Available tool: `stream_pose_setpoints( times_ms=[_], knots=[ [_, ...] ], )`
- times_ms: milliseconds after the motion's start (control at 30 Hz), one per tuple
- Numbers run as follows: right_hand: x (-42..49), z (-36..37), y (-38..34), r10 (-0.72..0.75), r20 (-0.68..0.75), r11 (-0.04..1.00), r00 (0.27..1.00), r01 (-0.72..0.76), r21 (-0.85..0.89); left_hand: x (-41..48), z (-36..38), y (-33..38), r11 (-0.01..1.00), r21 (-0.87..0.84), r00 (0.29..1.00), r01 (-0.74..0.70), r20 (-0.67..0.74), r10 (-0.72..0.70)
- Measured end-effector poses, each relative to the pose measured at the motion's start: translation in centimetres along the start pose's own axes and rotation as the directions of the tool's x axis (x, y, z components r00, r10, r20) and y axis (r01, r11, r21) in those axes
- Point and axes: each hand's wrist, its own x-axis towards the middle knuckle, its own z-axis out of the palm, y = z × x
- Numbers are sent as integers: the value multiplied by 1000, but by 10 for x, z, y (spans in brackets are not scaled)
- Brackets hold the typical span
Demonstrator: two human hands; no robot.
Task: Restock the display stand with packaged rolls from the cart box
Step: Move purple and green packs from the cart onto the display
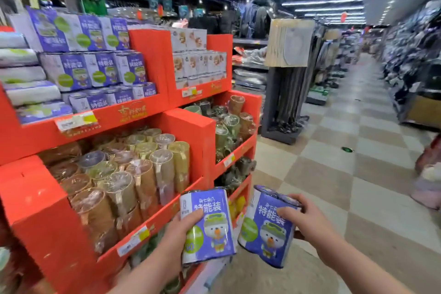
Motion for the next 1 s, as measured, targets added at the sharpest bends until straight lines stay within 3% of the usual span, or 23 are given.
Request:
stream_pose_setpoints(
  times_ms=[233,433,1000],
  knots=[
    [109,27,-35,-71,232,996,970,83,-43,26,-3,24,990,-90,950,-113,-303,80],
    [171,97,-83,-162,386,976,908,205,-72,42,-40,58,971,-121,880,-206,-457,130],
    [313,308,-260,-482,522,851,704,518,87,126,-152,207,862,-82,769,-500,-499,399]
  ],
)
